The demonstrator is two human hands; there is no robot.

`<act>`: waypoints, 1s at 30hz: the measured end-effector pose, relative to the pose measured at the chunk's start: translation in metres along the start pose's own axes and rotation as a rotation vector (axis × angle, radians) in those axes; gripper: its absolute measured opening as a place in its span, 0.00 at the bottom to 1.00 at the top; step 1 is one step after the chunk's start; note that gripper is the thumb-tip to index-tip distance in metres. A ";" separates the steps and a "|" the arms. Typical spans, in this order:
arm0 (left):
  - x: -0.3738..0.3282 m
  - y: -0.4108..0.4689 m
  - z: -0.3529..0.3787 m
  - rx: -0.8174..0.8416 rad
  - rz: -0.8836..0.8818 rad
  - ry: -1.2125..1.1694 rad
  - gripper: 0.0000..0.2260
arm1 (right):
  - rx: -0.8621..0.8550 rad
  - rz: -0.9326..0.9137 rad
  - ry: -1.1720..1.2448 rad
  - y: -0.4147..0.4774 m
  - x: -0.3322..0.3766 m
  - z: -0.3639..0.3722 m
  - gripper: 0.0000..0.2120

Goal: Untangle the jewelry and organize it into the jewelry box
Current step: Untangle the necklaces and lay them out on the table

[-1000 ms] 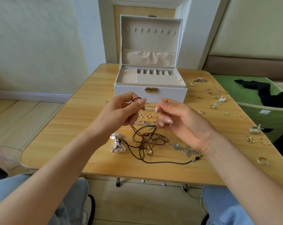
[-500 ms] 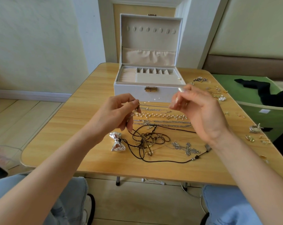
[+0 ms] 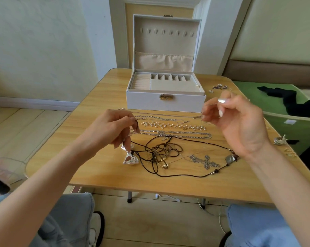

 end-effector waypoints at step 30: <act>-0.020 0.013 0.057 0.206 0.255 -0.197 0.07 | 0.147 0.209 -0.579 -0.006 0.008 0.002 0.11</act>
Point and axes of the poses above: each hand's wrist, its own y-axis towards the middle knuckle, its own z-axis out of the palm, x = y × z, the point moved 1 cm from there along y, towards the middle knuckle, and after that the axes turned 9 degrees about -y, right-handed, at the moved point
